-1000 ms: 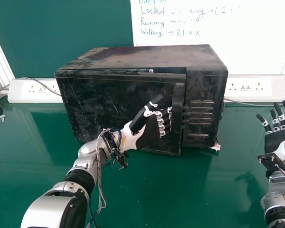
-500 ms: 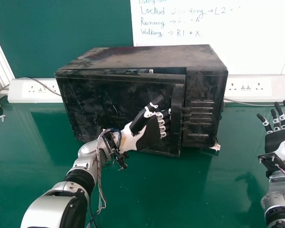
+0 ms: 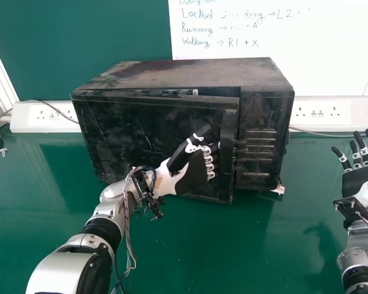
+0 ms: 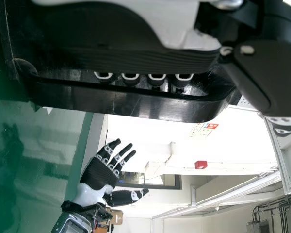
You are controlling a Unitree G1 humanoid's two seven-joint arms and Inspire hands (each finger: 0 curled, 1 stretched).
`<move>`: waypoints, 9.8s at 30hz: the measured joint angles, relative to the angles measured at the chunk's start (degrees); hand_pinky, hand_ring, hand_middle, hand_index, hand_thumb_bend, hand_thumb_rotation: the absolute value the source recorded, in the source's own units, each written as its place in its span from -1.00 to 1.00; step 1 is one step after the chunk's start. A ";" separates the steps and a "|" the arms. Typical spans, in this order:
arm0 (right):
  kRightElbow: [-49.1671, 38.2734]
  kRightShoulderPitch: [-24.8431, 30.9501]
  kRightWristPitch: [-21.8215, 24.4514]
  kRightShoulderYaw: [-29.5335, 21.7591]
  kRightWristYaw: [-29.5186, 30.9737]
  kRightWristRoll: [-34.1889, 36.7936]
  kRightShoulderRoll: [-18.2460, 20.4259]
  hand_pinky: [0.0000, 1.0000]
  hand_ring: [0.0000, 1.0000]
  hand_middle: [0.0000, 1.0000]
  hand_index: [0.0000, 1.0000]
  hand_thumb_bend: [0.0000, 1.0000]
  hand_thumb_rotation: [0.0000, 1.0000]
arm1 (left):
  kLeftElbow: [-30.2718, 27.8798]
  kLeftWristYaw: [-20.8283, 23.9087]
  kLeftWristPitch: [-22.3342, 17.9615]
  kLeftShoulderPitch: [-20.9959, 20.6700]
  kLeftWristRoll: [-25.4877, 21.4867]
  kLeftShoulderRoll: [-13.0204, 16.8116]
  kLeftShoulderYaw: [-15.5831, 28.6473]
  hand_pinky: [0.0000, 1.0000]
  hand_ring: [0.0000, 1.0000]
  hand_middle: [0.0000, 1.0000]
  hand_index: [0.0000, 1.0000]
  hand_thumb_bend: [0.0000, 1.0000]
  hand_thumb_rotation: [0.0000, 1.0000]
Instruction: Open the door of oven
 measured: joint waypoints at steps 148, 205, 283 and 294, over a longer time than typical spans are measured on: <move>-0.27 0.00 1.10 -0.04 1.42 1.04 -0.10 0.30 0.58 0.83 0.85 1.00 0.83 | -18.97 -26.87 -4.94 4.76 -39.59 23.91 -44.04 0.00 0.20 0.40 0.67 0.97 0.94; -0.27 -0.16 1.26 -0.54 1.69 1.04 -0.64 0.26 0.54 0.82 0.86 1.00 0.83 | -26.53 -26.96 3.99 5.97 -52.29 39.23 -55.72 -0.11 -0.02 0.17 0.52 0.92 0.53; -0.87 -0.57 1.31 -1.11 0.05 1.26 -1.83 0.29 0.54 0.79 0.83 1.00 0.79 | -42.48 -26.43 -21.22 -6.74 -49.00 60.68 -69.00 -0.89 -0.71 -0.51 0.19 1.00 0.98; -0.98 -0.57 1.47 -1.09 0.09 1.26 -2.10 0.31 0.55 0.81 0.82 1.00 0.81 | -44.40 -26.54 -26.31 -5.54 -48.28 63.27 -66.40 -1.00 -0.83 -0.67 -0.08 0.81 0.88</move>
